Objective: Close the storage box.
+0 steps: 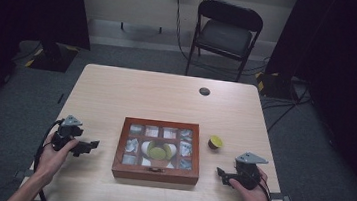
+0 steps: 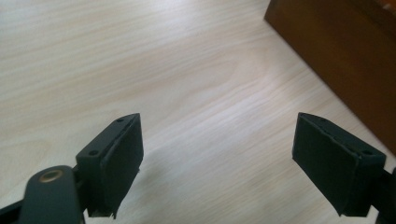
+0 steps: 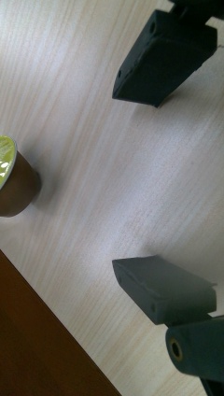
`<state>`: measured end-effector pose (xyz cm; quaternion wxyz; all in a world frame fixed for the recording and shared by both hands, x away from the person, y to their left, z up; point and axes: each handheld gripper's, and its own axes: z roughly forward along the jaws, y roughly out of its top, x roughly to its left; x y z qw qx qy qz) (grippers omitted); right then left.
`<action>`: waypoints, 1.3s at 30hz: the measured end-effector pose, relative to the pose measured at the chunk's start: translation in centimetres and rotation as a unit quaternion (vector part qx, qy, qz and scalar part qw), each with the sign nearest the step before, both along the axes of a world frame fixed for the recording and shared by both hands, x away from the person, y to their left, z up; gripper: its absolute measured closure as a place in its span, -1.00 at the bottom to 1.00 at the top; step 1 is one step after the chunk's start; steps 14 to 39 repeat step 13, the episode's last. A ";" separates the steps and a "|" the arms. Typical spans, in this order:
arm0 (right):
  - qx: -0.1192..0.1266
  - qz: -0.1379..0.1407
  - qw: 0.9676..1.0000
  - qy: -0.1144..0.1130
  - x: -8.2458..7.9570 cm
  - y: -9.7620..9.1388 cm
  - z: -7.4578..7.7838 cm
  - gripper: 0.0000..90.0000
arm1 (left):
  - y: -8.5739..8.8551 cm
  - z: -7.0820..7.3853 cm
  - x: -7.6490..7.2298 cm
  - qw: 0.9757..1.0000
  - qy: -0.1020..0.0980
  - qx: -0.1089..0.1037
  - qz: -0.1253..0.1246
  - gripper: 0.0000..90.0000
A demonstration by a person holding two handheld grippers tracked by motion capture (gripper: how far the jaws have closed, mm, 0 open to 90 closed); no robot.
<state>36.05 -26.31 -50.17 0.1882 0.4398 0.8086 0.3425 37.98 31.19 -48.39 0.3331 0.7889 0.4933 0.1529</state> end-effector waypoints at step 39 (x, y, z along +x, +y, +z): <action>0.000 0.000 1.000 0.000 0.0 0.0 0.0 -0.67 | 0.0 -2.7 -0.6 0.999 -0.036 0.014 -0.006 -0.88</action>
